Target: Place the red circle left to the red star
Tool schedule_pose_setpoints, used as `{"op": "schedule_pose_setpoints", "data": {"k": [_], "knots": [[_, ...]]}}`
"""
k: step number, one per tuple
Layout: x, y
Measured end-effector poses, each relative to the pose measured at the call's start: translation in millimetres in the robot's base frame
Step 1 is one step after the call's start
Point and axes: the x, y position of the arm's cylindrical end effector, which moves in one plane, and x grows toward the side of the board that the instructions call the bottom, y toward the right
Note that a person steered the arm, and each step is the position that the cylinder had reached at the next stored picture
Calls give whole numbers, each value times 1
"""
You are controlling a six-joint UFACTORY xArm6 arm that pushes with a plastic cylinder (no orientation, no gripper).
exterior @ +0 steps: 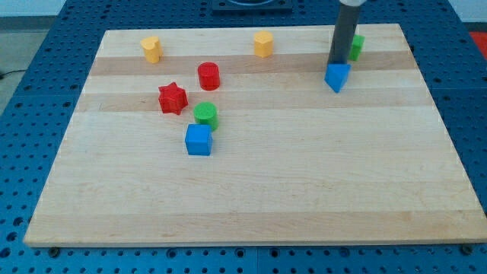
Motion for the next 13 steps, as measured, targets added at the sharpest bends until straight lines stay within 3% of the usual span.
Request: {"op": "schedule_pose_setpoints", "data": {"k": [1,3,5,7,10,13], "knots": [[23,-1],[-3,-85],[6,-188],[-5,-222],[30,-322],[21,-339]]}}
